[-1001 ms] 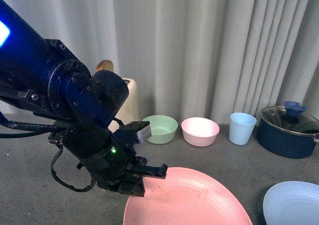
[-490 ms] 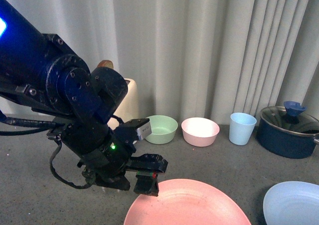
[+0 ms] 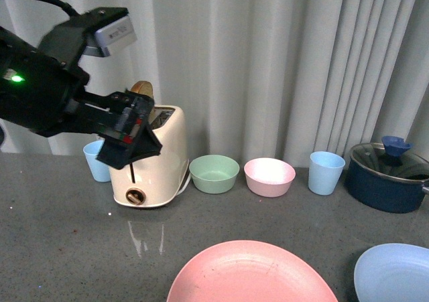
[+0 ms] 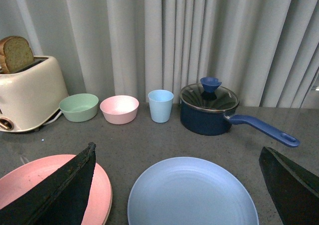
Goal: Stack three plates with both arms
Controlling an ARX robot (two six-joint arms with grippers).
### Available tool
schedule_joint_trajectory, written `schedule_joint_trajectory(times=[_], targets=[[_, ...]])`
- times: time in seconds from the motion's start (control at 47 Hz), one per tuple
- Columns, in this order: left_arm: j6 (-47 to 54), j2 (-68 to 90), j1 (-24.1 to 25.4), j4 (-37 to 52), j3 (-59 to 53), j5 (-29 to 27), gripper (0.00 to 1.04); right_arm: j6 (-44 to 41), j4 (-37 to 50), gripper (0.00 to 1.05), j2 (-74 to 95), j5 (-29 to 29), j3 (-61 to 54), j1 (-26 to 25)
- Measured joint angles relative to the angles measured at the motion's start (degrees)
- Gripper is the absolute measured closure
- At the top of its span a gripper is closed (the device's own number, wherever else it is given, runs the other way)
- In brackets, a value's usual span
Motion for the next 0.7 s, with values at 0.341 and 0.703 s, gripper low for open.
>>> schedule_joint_trajectory(times=[0.341, 0.703], targets=[[-14.3, -14.6, 4.9, 53.9, -32.7, -19.4, 0.61, 0.0, 0.0, 0.07, 0.0, 0.0, 0.0, 0.0], [-15.5, -26.4, 7.7, 55.6, -47.3, -16.4, 1.01, 0.0, 0.0, 0.07, 0.0, 0.0, 0.0, 0.0]])
